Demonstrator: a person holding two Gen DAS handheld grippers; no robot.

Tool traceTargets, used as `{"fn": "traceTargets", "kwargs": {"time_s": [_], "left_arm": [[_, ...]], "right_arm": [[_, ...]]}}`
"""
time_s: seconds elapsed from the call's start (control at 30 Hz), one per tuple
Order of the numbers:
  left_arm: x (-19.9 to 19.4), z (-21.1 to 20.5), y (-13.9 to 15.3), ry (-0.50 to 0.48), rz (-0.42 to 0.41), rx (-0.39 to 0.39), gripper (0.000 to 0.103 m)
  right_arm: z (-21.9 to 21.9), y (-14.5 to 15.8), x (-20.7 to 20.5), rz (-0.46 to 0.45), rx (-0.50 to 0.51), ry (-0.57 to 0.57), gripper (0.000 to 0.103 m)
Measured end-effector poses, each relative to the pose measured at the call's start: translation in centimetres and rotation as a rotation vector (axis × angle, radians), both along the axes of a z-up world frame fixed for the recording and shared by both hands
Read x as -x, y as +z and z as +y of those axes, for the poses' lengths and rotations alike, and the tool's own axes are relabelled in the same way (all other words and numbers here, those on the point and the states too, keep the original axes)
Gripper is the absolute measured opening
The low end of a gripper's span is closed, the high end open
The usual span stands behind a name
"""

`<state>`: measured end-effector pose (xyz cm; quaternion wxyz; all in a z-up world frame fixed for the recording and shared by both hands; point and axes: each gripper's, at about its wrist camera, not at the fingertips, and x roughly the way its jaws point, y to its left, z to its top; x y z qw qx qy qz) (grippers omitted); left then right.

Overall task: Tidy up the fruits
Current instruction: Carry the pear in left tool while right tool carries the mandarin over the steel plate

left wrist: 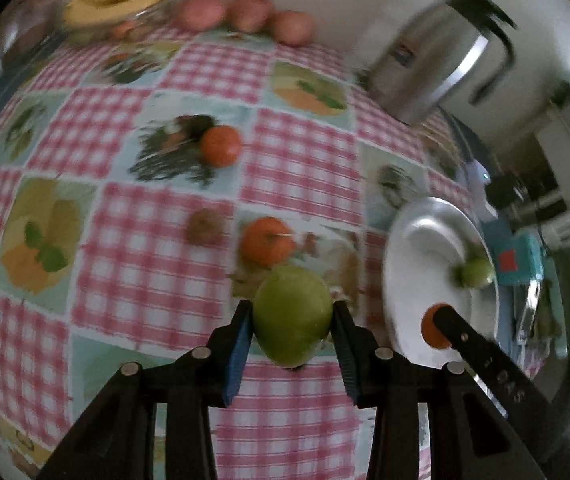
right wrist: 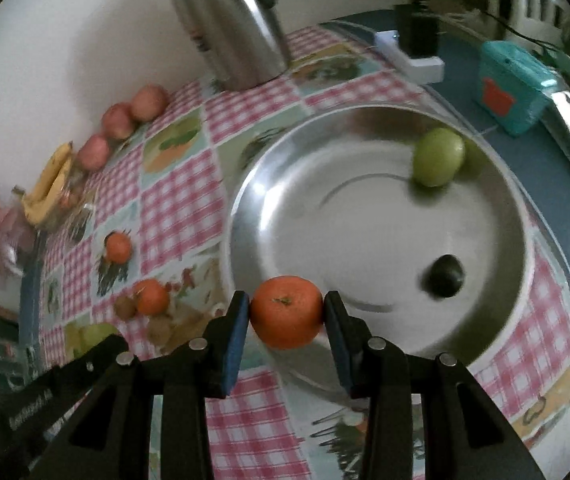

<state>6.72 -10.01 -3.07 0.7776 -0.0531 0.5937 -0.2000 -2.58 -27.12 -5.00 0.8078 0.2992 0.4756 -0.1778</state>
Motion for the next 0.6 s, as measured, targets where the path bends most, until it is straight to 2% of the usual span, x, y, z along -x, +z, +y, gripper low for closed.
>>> {"fn": "traceTargets", "kwargs": {"time_s": [0.27,0.4,0.6], "left_arm": [[2.8,-5.5,0.5,-0.204,-0.094,-0.022,0.042],[3.9,-7.8,0.6,-0.278,-0.147,-0.036,0.042],[4.6,-9.8,-0.1,-0.347,-0.176,-0.035,0.042]], "right_arm": [[-2.6,-0.2,1.6,0.003,-0.002,-0.095,0.04],[-3.6,-0.4,2.2,0.01,0.003,-0.132,0.04],[-4.9,-0.9,3.0,0.02,-0.013,-0.172,0.041]]}}
